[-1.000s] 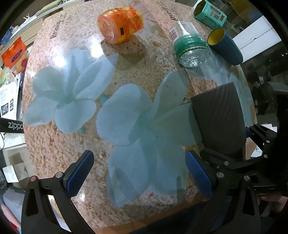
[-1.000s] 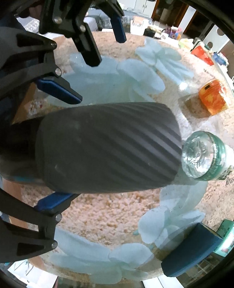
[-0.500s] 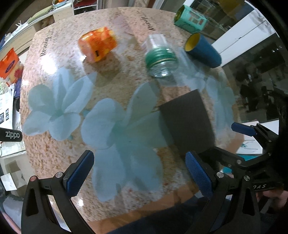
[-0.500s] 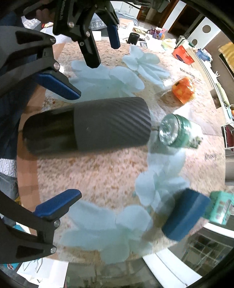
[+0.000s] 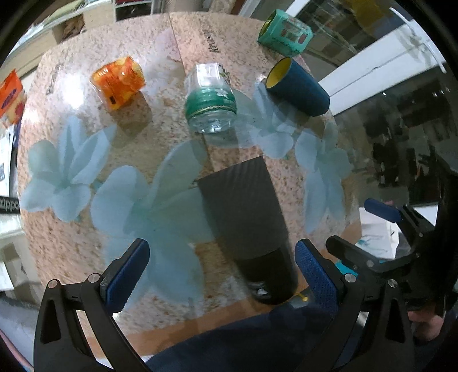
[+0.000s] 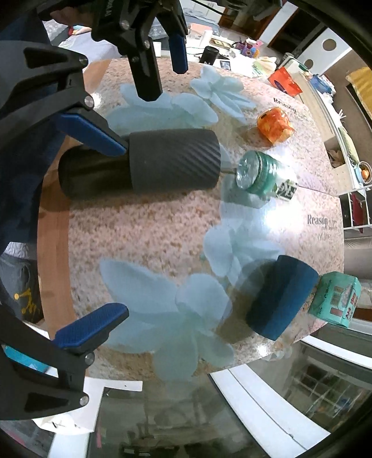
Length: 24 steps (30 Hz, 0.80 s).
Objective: Flip cup upright
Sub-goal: 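Grasp the tumbler's open end with the left gripper while the right gripper holds it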
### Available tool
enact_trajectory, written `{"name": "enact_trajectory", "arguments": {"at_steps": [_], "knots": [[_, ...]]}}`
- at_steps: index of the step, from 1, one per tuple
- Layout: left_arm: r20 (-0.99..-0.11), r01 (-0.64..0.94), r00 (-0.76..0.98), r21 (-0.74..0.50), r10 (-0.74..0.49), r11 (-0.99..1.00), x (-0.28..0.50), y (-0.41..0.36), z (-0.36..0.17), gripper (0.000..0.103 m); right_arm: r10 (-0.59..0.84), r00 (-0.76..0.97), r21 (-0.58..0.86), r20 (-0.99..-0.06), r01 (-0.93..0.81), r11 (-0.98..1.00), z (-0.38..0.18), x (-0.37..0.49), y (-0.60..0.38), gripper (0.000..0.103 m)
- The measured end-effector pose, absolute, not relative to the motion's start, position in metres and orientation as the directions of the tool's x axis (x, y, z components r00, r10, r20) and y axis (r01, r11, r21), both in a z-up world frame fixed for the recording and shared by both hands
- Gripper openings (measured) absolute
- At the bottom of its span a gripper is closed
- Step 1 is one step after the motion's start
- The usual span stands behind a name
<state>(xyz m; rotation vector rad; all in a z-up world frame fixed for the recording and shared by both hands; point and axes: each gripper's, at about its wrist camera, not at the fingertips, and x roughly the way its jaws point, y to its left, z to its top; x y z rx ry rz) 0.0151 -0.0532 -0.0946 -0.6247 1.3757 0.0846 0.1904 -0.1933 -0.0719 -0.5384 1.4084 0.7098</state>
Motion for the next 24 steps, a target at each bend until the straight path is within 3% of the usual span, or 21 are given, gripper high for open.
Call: {"name": "enact_trajectory", "arguments": {"at_steps": [15, 24], "knots": [[-0.966, -0.600, 0.060, -0.237, -0.252, 0.764, 0.071, -0.081, -0.159, 0.102, 0.122, -0.049, 0.114, -0.991, -0.787, 0.606, -0.091, 0.252, -0.217, 0.103], [-0.954, -0.687, 0.023, -0.232, -0.299, 0.689, 0.080, -0.082, -0.192, 0.102, 0.105, -0.097, 0.141, -0.990, -0.786, 0.602, -0.109, 0.269, -0.226, 0.103]]}}
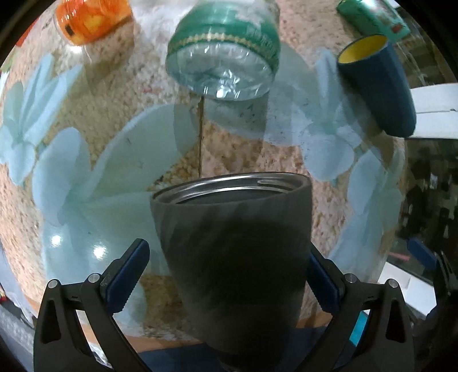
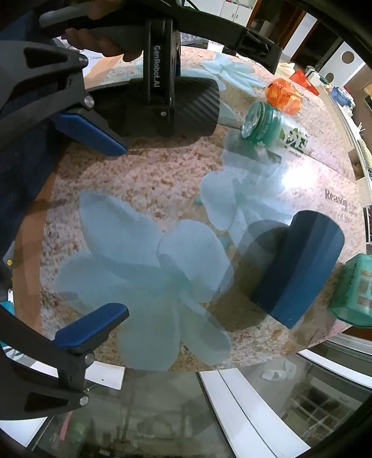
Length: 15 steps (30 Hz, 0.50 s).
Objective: Flip cup upright
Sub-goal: 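Grasp the tumbler's open end with the left gripper while the right gripper holds it, then turn the tumbler opening-up with the left gripper while the right gripper releases it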
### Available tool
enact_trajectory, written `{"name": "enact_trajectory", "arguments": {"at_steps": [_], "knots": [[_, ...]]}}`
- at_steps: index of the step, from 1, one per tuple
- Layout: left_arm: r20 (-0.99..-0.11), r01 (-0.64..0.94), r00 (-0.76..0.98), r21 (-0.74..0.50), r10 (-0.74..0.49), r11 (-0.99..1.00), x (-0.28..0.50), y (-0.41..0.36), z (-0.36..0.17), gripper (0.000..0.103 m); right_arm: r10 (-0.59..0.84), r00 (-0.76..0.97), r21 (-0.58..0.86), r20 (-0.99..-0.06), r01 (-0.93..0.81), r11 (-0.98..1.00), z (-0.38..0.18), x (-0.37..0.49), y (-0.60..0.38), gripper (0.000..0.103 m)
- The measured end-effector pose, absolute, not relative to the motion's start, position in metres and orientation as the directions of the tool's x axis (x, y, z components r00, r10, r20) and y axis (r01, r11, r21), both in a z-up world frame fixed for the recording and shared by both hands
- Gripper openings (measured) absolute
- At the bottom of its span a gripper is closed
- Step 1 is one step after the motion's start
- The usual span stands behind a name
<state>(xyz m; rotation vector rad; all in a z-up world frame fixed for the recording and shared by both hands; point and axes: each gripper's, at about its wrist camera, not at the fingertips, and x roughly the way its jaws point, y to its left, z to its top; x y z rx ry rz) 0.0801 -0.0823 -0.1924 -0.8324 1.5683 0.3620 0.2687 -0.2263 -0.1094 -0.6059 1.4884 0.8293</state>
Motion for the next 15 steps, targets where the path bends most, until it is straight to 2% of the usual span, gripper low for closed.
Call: {"name": "enact_trajectory", "arguments": {"at_steps": [5, 9, 15], "knots": [[-0.949, -0.701, 0.046, -0.252, -0.311, 0.667, 0.077, -0.084, -0.199, 0.101, 0.110, -0.107, 0.152, -0.988, -0.789, 0.596, -0.111, 0.271, -0.226, 0.103], [-0.948, -0.674, 0.102, -0.288, -0.300, 0.680, 0.076, -0.096, -0.194, 0.085, 0.117, -0.111, 0.159, -0.987, -0.790, 0.592, -0.110, 0.273, -0.224, 0.103], [-0.953, -0.648, 0.116, -0.286, -0.279, 0.706, 0.085, -0.109, -0.186, 0.084, 0.123, -0.116, 0.167, -0.986, -0.785, 0.596, -0.110, 0.270, -0.225, 0.103]]}}
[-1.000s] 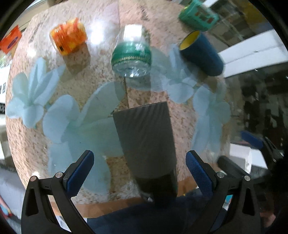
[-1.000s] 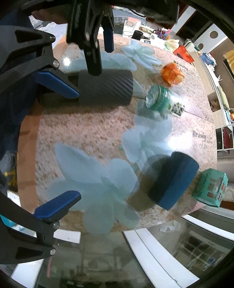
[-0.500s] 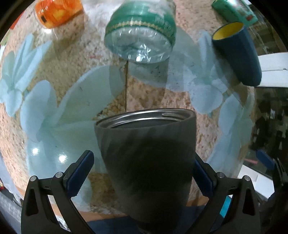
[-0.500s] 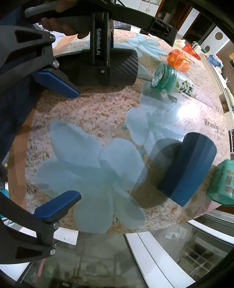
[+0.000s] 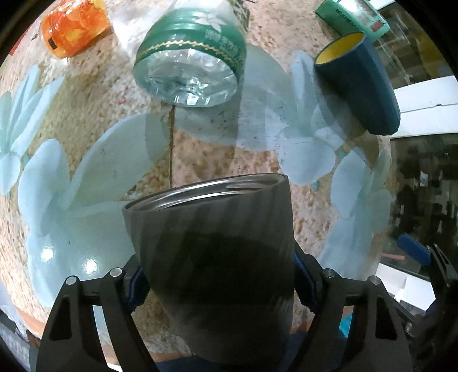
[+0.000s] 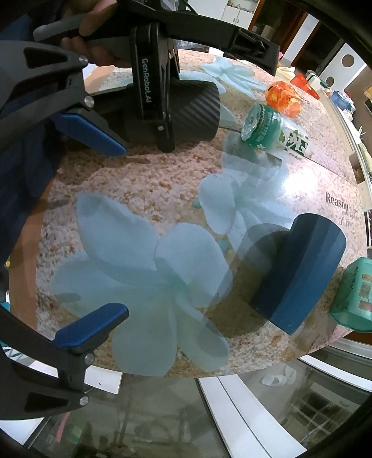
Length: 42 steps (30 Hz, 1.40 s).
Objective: Flip cup upright
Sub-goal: 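Turn the tumbler opening-up with the left gripper while the right gripper releases it, then lower the upright black tumbler onto the table with the left gripper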
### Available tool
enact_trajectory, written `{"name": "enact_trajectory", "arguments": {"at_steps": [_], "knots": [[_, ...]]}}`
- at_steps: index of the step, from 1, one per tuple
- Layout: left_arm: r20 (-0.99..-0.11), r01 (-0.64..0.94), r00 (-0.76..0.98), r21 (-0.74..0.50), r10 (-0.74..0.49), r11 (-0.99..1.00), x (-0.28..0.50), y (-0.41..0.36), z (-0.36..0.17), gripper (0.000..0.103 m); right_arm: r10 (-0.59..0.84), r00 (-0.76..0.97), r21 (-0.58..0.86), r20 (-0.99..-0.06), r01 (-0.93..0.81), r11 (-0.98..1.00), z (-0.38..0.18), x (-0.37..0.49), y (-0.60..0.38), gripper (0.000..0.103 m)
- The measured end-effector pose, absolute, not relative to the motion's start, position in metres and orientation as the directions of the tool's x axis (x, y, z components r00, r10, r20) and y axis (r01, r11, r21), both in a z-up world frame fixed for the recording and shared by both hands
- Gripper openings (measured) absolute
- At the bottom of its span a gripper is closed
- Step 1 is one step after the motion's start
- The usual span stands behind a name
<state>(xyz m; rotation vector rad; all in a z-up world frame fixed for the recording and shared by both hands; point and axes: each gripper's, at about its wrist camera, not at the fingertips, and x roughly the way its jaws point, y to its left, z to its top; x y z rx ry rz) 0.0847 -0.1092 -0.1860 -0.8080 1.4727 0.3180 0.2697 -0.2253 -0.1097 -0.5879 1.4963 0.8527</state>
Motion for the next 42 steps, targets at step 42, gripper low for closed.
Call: {"name": "enact_trajectory", "arguments": {"at_steps": [42], "knots": [[-0.743, -0.354, 0.628, -0.007, 0.232, 0.935, 0.039, -0.162, -0.066, 0.080, 0.298, -0.058, 0.242, -0.953, -0.738, 0.630, -0.072, 0.257, -0.244, 0.103]]}}
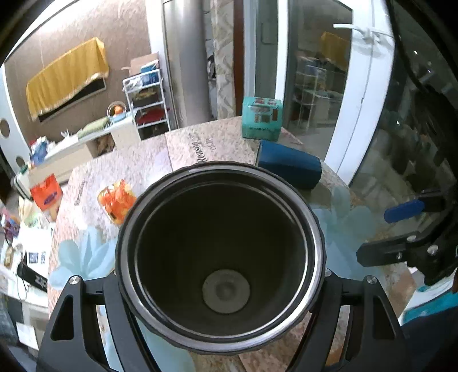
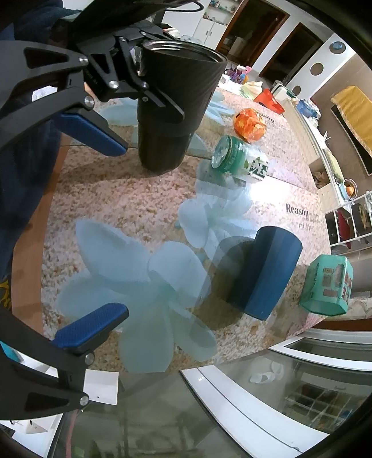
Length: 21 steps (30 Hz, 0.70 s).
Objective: Flip cup upright
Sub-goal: 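Lower the upright black tumbler onto the table with the left gripper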
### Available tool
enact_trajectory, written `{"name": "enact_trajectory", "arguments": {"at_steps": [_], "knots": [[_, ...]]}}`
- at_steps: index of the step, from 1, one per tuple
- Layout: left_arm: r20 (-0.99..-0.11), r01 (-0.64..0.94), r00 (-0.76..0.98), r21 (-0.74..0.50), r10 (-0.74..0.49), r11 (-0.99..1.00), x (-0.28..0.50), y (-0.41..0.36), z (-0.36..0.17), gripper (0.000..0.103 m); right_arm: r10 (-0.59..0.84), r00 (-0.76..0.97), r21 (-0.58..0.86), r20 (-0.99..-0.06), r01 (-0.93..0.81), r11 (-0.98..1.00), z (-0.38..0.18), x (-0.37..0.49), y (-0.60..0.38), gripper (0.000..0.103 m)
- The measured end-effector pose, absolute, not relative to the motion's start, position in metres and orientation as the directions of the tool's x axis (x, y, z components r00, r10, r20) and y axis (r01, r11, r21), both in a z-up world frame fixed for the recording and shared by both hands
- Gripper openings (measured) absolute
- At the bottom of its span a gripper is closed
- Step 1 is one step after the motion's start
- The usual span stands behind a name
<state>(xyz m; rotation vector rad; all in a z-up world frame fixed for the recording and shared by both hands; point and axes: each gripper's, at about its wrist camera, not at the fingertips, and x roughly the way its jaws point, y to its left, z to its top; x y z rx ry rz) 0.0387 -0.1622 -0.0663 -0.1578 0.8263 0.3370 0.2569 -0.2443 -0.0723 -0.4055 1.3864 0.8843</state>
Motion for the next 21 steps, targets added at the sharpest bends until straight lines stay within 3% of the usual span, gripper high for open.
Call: {"name": "enact_trajectory", "arguments": {"at_steps": [13, 21], "knots": [[-0.763, -0.360, 0.588, 0.050, 0.268, 0.931, 0.0470, -0.1691, -0.0710, 0.084, 0.297, -0.061, 0.246, -0.953, -0.727, 0.641, -0.0732, 0.2617, -0.2495, 0.103], [-0.765, -0.349, 0.591, 0.046, 0.257, 0.936, 0.0439, -0.1709, -0.0699, 0.101, 0.297, -0.062, 0.246, -0.953, -0.729, 0.639, -0.0728, 0.2610, -0.2497, 0.103]]}}
